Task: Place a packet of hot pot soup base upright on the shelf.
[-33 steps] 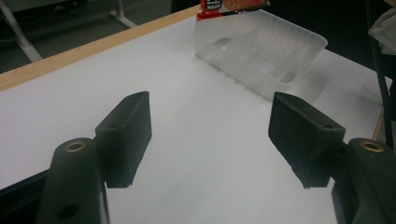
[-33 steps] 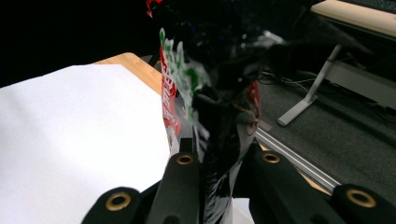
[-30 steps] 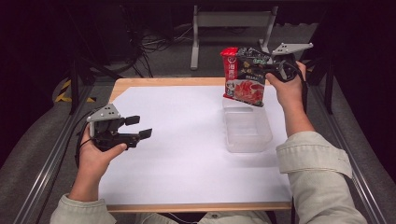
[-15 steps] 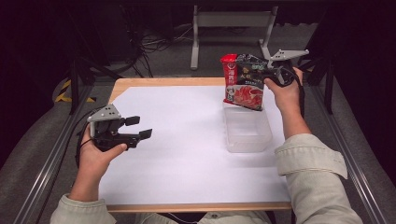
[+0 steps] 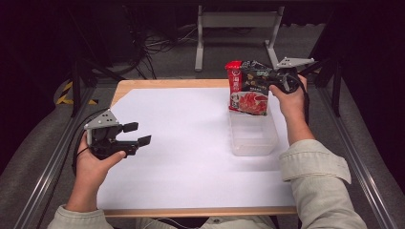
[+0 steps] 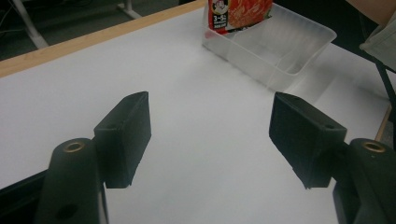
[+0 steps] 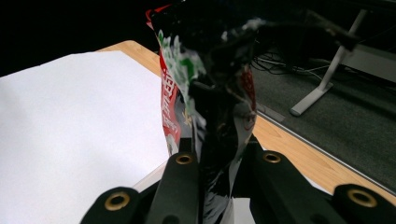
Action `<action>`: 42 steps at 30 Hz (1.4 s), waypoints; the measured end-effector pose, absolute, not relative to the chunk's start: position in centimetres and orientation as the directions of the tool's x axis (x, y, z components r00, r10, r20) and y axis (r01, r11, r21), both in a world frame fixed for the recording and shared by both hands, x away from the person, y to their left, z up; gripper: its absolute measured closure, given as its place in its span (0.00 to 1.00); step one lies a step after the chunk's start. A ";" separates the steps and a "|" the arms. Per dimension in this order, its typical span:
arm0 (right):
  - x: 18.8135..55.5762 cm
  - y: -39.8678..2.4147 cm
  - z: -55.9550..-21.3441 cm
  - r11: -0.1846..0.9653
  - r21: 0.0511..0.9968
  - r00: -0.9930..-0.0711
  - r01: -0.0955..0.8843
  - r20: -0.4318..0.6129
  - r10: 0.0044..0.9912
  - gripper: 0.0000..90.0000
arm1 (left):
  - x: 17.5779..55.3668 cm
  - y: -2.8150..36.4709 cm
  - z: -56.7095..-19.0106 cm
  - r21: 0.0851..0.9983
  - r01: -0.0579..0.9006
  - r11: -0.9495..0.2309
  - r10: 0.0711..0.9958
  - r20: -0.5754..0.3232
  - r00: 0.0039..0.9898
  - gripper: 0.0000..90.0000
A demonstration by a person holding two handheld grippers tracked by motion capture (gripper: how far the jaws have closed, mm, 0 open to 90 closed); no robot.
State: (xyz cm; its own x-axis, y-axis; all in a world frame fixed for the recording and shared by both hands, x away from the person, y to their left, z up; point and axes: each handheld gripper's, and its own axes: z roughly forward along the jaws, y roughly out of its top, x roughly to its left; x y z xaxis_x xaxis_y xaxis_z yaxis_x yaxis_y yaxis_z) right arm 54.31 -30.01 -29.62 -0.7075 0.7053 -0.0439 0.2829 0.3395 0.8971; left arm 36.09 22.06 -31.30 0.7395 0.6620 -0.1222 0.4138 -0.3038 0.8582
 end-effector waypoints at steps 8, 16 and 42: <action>54.1 -30.0 -30.3 0.315 0.910 -0.712 0.271 -0.032 0.702 0.92 | 36.0 22.3 -31.5 0.856 0.421 -0.301 0.667 -0.126 0.734 0.34; 54.1 -30.4 -30.7 0.282 0.920 -0.711 0.271 -0.006 0.703 0.92 | 36.1 22.2 -31.5 0.855 0.425 -0.297 0.666 -0.133 0.734 0.34; 52.7 -32.4 -35.1 0.205 0.926 -0.688 0.317 0.076 0.722 0.91 | 36.4 22.1 -31.7 0.845 0.435 -0.310 0.664 -0.135 0.736 0.33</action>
State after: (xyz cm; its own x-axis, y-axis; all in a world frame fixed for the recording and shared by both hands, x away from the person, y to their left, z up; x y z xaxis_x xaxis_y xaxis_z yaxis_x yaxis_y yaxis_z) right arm 52.74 -32.38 -35.10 -0.6875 0.7222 0.0757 0.3173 0.2050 0.9259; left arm 36.37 22.06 -31.74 0.7358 0.6637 -0.1345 0.4345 -0.3104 0.8455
